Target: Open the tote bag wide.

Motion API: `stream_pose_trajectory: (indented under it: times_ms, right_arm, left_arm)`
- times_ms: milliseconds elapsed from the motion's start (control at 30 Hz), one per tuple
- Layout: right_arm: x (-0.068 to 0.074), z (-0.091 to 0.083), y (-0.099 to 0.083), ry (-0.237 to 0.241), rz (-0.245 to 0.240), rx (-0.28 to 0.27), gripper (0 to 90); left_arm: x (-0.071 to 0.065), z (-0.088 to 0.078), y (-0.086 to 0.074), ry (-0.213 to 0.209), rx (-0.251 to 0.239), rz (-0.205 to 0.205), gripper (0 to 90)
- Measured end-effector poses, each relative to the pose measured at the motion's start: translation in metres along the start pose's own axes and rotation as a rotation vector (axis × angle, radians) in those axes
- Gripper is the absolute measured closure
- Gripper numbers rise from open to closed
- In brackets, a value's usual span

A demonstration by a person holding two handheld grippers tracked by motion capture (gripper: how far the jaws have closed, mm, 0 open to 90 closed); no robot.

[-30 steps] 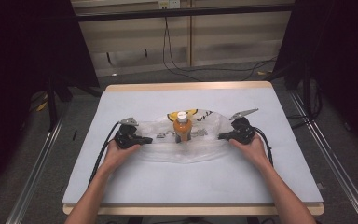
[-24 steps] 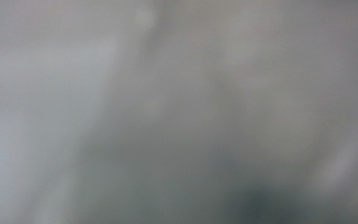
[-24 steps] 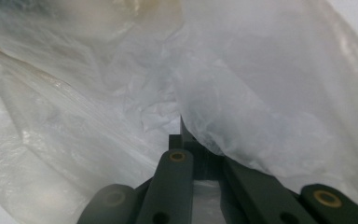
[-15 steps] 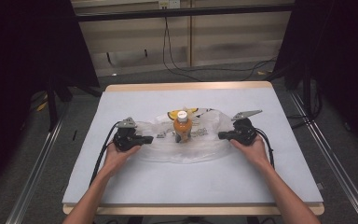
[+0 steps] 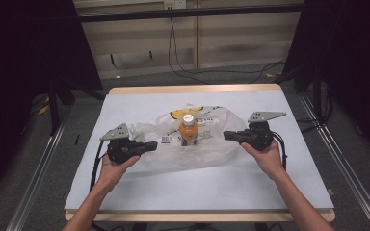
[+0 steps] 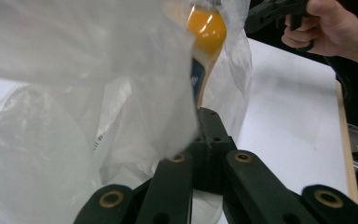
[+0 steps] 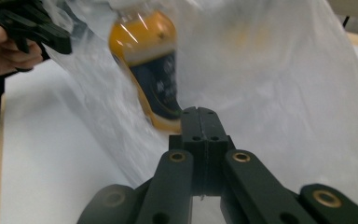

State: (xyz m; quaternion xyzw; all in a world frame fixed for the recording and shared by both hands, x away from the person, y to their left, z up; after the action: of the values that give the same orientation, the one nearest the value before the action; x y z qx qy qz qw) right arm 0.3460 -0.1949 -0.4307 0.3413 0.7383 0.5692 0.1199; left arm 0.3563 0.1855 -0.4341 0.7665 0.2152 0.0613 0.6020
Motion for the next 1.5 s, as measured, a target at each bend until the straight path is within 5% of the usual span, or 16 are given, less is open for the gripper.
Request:
stream_pose_trajectory:
  times_ms: [133,333,467,533,667,767,867,933,1100,1167,1500]
  right_arm:
    - [0.011,-0.004,0.023,0.014,-0.031,-0.052,90.0]
    - [0.014,-0.003,0.050,0.010,-0.057,-0.091,90.0]
    - [0.004,0.023,0.074,0.003,-0.062,-0.101,90.0]
    - [-0.005,0.036,0.079,-0.017,-0.056,-0.101,90.0]
    - [-0.021,0.052,0.075,-0.034,-0.021,-0.081,90.0]
    - [-0.036,0.070,0.050,-0.042,0.003,0.013,90.0]
    - [-0.044,0.081,0.026,-0.050,0.006,0.104,90.0]
    - [-0.055,0.089,0.003,-0.066,0.028,0.167,90.0]
    - [-0.069,0.094,-0.023,-0.095,0.057,0.226,90.0]
    - [-0.075,0.095,-0.033,-0.106,0.078,0.245,90.0]
    - [-0.087,0.085,-0.035,-0.187,0.038,0.259,90.0]
  left_arm:
    - [-0.012,-0.001,0.017,-0.015,-0.037,0.015,90.0]
    - [-0.027,-0.001,0.055,-0.029,-0.099,0.091,90.0]
    - [-0.006,0.017,0.081,0.022,-0.119,0.083,90.0]
    - [0.014,0.031,0.082,0.052,-0.110,0.031,90.0]
    - [0.045,0.059,0.060,0.118,-0.037,-0.037,90.0]
    - [0.054,0.081,0.027,0.141,0.125,-0.025,90.0]
    - [0.064,0.092,0.005,0.161,0.193,-0.052,90.0]
    - [0.079,0.094,-0.013,0.210,0.213,-0.108,90.0]
    - [0.090,0.090,-0.028,0.236,0.257,-0.144,90.0]
    - [0.094,0.086,-0.034,0.283,0.288,-0.139,90.0]
    - [0.105,0.054,-0.044,0.330,0.271,-0.165,90.0]
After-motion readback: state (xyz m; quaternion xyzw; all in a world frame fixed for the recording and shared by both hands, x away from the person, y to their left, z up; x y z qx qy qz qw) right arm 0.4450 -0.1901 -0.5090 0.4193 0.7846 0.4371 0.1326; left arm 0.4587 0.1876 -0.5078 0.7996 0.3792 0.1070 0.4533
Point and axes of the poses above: each handheld gripper's, and its own axes: z roughly forward along the jaws, y roughly out of its top, x roughly to its left, the point moved 3 cm from there along z, roughly forward along the jaws, and after that the axes turned 8 degrees about -x, right-handed, at the moved point
